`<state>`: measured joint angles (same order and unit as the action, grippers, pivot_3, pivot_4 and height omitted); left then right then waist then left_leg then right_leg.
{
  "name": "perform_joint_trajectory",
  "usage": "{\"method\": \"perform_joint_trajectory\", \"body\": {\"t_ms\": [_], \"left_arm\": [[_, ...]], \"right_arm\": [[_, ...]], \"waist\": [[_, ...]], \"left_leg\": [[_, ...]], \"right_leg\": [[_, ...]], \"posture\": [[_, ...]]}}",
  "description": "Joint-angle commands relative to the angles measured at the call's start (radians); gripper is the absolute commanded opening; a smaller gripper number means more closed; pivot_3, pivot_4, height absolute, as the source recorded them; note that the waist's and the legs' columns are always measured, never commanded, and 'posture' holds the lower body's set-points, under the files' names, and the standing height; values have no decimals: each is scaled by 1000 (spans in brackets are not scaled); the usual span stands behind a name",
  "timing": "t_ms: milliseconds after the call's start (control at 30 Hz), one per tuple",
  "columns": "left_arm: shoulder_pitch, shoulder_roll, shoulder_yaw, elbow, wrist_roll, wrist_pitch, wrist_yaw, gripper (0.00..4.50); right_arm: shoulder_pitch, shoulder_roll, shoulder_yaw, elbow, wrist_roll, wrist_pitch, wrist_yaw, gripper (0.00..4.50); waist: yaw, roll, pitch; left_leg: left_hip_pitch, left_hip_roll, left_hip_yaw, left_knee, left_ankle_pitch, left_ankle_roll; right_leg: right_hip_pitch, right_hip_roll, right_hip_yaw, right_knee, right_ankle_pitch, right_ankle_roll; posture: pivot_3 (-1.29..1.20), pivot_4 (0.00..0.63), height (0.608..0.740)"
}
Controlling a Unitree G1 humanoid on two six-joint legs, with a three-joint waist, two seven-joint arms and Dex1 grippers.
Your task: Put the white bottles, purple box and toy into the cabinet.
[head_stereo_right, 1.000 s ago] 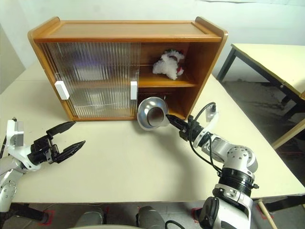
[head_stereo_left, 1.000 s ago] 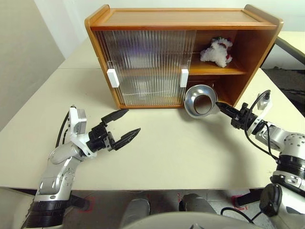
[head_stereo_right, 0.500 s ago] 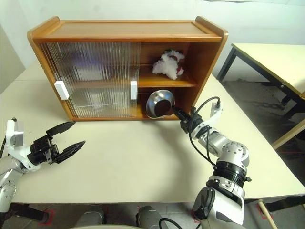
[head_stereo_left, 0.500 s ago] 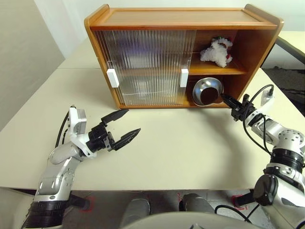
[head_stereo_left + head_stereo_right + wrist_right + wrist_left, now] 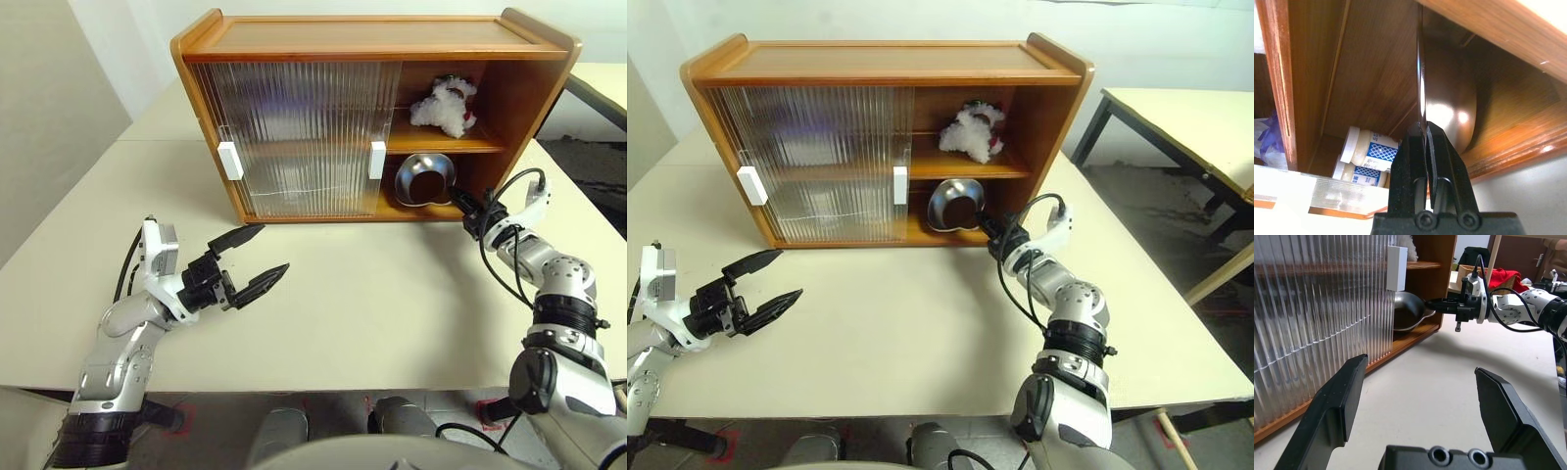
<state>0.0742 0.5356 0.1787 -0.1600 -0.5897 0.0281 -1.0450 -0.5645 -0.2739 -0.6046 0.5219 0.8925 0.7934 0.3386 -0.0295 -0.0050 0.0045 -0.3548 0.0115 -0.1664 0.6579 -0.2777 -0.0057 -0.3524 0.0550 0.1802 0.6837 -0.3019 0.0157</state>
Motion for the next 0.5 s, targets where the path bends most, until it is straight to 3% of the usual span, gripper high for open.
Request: {"method": "perform_joint_trajectory", "body": {"t_ms": [33, 467, 500], "left_arm": [[11, 1, -14, -26, 13, 6, 6, 4500], [32, 9, -3, -67, 4, 33, 23, 4500], [33, 9, -2, -68, 4, 35, 23, 4500]], "right_arm": [[-31, 19, 31, 60, -48, -67, 10, 44], [-88, 24, 49, 165, -101, -159, 30, 44], [-83, 22, 49, 160, -102, -157, 30, 250]], "waist": [[-1, 0, 0], [3, 1, 0], [3, 1, 0]], "left_leg": [[0, 0, 0, 0, 0, 0], [-1, 0, -3, 0, 0, 0], [-1, 0, -3, 0, 0, 0]], "right_leg": [[0, 0, 0, 0, 0, 0], [-1, 0, -1, 0, 1, -1], [-1, 0, -1, 0, 1, -1]], "posture": [[-8, 2, 740], [7, 7, 740], [4, 7, 740]]}}
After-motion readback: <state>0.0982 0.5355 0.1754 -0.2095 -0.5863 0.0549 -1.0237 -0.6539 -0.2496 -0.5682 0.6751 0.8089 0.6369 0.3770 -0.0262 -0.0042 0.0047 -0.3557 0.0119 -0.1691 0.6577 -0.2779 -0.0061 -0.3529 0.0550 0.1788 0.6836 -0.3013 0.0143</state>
